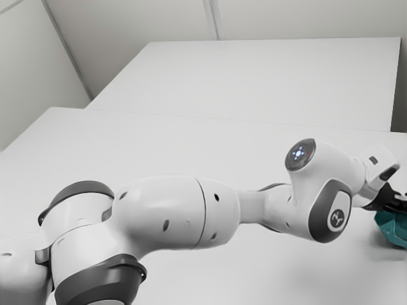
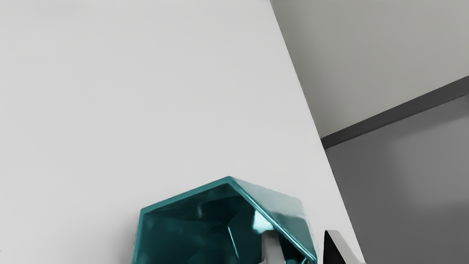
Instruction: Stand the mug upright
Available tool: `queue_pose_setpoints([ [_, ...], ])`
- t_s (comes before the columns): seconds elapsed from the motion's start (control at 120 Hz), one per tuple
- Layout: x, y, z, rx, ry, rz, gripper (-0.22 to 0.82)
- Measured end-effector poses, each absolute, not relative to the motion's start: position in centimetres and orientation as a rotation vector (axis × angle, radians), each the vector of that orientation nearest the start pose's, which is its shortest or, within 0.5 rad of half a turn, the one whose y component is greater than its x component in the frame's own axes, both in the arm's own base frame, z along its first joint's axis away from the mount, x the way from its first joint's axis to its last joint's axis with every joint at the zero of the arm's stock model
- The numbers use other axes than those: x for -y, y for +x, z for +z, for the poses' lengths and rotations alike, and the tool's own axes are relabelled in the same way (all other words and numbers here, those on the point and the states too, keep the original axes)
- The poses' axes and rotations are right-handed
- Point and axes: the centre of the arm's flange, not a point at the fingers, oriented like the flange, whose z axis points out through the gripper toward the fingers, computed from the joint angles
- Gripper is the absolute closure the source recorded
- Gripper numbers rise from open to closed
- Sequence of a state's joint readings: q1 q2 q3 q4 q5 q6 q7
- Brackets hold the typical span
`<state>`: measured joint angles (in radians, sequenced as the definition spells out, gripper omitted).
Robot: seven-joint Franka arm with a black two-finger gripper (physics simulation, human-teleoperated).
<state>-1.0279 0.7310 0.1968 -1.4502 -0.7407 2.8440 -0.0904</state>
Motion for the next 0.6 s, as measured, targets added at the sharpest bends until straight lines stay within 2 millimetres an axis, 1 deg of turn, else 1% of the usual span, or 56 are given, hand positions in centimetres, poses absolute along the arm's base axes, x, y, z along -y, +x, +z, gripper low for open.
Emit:
queue_pose_setpoints([
  [0.083, 56.2, 51.6, 33.4, 0.254, 2.477, 0.586, 0.68],
  [0.217, 56.1, 51.9, 33.6, 0.257, 2.481, 0.594, 0.73],
  [0.358, 56.0, 52.8, 35.8, 0.283, 2.474, 0.635, 0.76],
  [0.433, 55.3, 53.0, 37.9, 0.285, 2.467, 0.635, 0.77],
  [0.467, 54.5, 53.1, 38.9, 0.277, 2.473, 0.621, 0.77],
  [0.517, 52.1, 53.4, 40.0, 0.249, 2.495, 0.581, 0.78],
  [0.558, 49.4, 54.4, 41.1, 0.218, 2.517, 0.547, 0.78],
  [0.6, 46.3, 55.9, 42.7, 0.195, 2.541, 0.518, 0.78],
])
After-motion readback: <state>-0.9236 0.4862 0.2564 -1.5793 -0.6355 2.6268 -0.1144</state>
